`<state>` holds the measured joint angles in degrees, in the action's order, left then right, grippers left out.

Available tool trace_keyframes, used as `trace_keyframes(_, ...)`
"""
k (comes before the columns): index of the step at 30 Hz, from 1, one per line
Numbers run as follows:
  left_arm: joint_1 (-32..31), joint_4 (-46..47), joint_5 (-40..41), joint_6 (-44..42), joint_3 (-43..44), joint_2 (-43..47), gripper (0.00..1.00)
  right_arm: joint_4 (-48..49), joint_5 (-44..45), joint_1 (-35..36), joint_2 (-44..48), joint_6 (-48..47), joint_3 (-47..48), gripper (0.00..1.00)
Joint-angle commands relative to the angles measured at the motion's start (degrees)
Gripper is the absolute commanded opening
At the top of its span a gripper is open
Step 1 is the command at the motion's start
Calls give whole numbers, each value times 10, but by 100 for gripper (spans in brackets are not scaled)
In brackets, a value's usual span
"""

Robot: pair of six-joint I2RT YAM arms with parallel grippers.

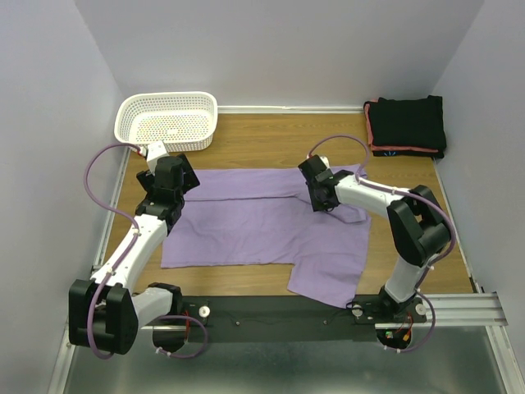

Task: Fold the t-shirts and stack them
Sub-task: Fold the tshirt

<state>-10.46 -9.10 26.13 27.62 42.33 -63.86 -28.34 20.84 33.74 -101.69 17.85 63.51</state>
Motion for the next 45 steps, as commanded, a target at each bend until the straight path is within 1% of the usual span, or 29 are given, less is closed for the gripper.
trace_keyframes(1, 4, 14, -11, 0, 7, 6, 98, -36, 26, -2, 10, -5, 4, 42)
trace_keyframes(12, 3, 15, -18, -1, 7, 7, 98, -70, 60, -2, 10, 7, -8, 43)
trace_keyframes(15, 4, 15, -20, 0, 6, 5, 98, -73, 71, -2, 10, 4, -8, 42)
trace_keyframes(18, 4, 15, -19, -1, 6, 7, 98, -76, 77, -2, 4, -1, -3, 38)
trace_keyframes(19, 3, 15, -19, -1, 6, 6, 98, -77, 80, -2, 3, -4, 1, 28)
trace_keyframes(21, 3, 15, -18, -2, 5, 6, 98, -80, 83, -2, 0, -15, 10, 16)
trace_keyframes(22, 3, 15, -18, -2, 5, 5, 98, -84, 86, -2, -2, -20, 18, 4)
trace_keyframes(23, 3, 15, -19, -2, 5, 5, 98, -87, 89, -2, -3, -26, 26, 0)
trace_keyframes(26, 4, 15, -20, -3, 6, 3, 98, -96, 97, -2, -11, -63, 73, 1)
trace_keyframes(34, 3, 15, -20, -5, 3, 1, 98, -111, 117, -11, -76, -154, 176, 1)
trace_keyframes(37, 3, 15, -21, -7, 3, 0, 98, -111, 130, -21, -107, -205, 235, 1)
trace_keyframes(43, 3, 15, -21, -10, 4, -2, 98, -111, 112, -51, -154, -265, 314, 1)
trace_keyframes(45, 3, 15, -22, -10, 4, -3, 98, -111, 91, -62, -165, -281, 340, 2)
